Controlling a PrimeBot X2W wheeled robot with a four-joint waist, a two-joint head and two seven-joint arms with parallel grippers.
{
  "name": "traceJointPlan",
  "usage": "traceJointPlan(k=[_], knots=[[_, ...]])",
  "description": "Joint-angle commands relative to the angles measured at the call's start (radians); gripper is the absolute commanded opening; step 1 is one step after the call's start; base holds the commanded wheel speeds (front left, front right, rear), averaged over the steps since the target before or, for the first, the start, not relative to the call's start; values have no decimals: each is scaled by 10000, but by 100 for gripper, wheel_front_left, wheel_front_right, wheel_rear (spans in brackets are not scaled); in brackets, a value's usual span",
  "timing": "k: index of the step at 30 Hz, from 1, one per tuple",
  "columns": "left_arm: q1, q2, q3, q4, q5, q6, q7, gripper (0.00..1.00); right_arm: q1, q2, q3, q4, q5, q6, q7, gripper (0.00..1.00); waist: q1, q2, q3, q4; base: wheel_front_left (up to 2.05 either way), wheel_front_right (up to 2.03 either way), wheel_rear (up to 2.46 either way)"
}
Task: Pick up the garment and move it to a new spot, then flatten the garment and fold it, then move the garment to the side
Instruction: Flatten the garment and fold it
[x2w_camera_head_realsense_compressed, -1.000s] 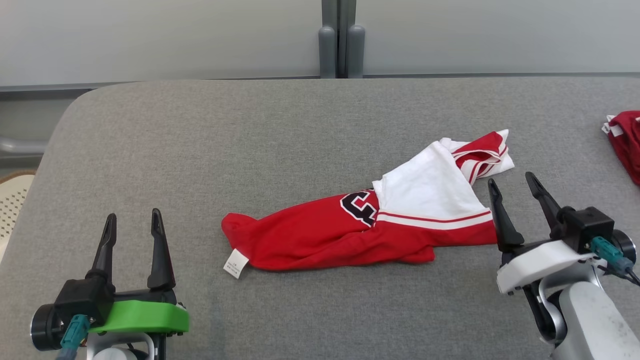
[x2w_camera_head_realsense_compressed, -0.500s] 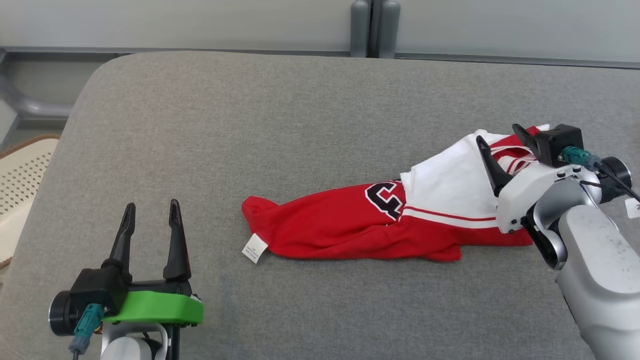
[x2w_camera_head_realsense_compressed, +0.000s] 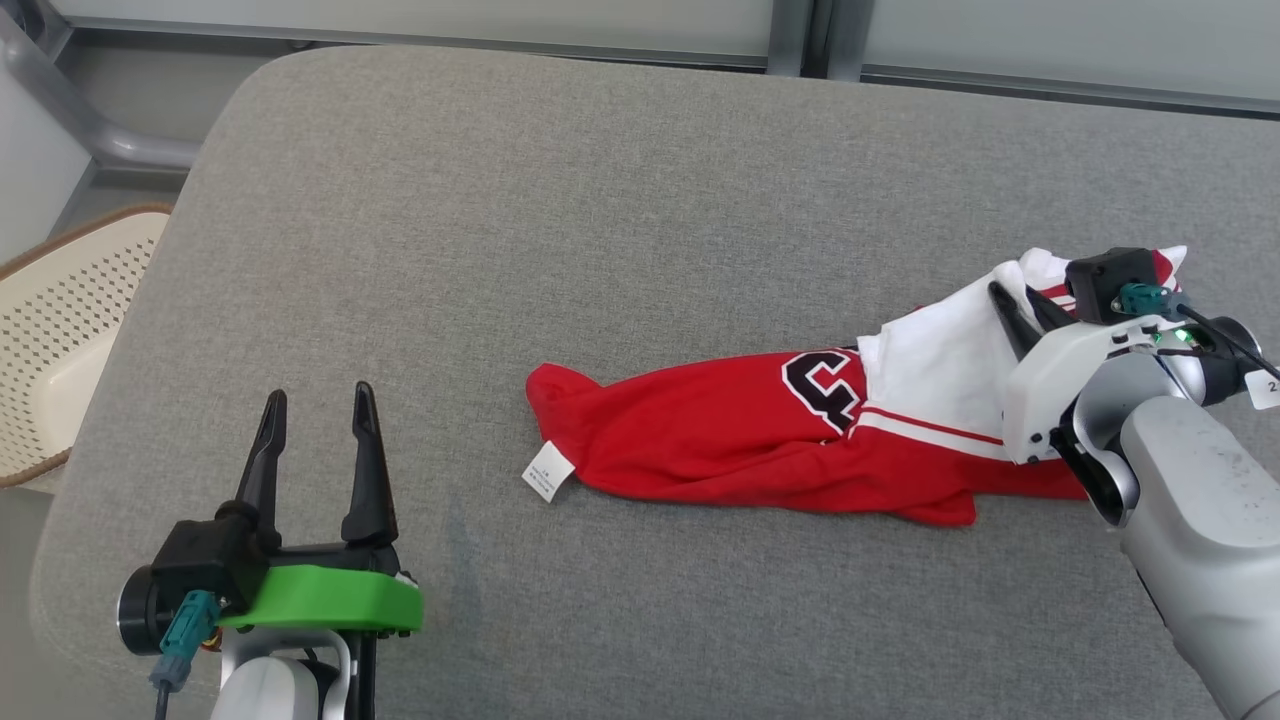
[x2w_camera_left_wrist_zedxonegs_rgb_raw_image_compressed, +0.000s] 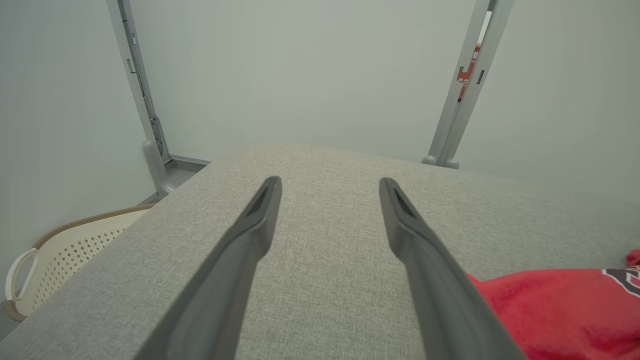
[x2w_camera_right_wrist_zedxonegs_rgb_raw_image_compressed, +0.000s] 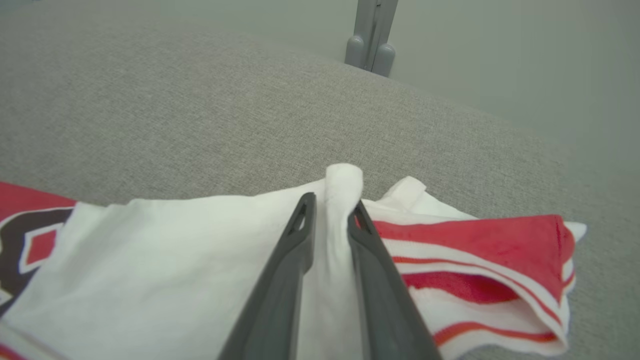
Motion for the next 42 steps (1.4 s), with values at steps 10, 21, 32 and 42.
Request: traceJointPlan(k=[10,21,32,42], knots=[[301,-4,84,172,27,32,-25,100,507,-296,524,-235,191,1,-2300,0,0,0,-711,-729,0,0,0],[732,0,261,320,122,-82,-25,100,4406,-1046,151,-3692,390,1,-2648,0,0,0,-1124,-1979,0,0,0],[525,3,301,381,160,-152,-25,100,7905,-660,-1556,-5349,699,1,-2353,0,0,0,-875,-2543,0,0,0],[506,4,220,444,211,-173,-26,100,8423,-313,-2453,-5562,524,1,-2274,100,0,0,-947,-2458,0,0,0]])
